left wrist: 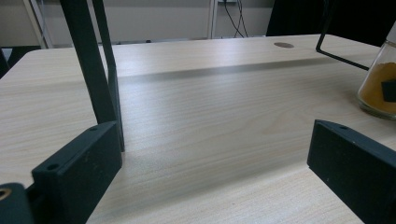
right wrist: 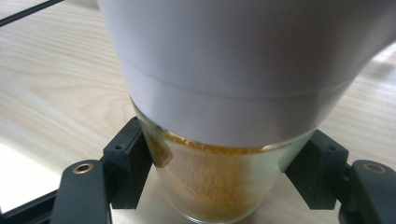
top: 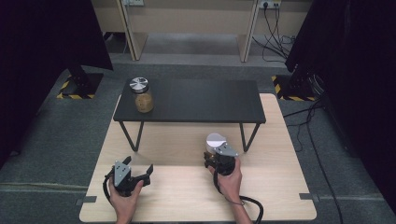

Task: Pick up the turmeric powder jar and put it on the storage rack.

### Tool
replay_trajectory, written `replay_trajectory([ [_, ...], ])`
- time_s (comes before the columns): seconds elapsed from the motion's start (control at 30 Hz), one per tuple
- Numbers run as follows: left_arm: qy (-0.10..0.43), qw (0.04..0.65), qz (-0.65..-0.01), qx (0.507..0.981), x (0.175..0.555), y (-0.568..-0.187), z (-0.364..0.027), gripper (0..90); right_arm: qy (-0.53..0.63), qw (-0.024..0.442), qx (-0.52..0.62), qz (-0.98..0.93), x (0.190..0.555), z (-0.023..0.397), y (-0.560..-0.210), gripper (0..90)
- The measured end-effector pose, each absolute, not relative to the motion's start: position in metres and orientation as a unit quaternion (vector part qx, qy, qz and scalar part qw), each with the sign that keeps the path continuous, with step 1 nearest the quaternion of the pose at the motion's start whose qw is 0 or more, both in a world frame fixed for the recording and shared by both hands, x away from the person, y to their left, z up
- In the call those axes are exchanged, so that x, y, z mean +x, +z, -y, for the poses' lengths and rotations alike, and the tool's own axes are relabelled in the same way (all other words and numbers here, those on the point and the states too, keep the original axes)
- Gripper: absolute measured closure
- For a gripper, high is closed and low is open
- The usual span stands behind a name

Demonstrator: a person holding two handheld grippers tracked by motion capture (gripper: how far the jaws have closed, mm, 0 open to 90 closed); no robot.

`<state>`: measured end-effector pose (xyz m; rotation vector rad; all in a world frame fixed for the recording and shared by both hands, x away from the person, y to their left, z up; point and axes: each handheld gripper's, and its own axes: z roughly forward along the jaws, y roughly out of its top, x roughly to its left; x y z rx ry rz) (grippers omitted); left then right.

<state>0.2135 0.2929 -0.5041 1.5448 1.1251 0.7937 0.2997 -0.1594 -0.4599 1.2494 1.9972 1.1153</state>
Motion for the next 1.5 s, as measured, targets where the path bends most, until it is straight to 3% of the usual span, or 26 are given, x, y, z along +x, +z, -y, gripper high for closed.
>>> replay_trajectory([
  [0.83, 0.327, 0.51, -0.467, 0.644, 0.215, -0.503, -0.294, 2.1, 0.426, 0.269, 0.432, -0.748, 0.238, 0.184, -0.379, 30.9],
  [1.5, 0.326, 0.512, -0.468, 0.643, 0.215, -0.504, -0.294, 2.1, 0.436, 0.301, 0.425, -0.734, 0.242, 0.184, -0.309, 30.9],
])
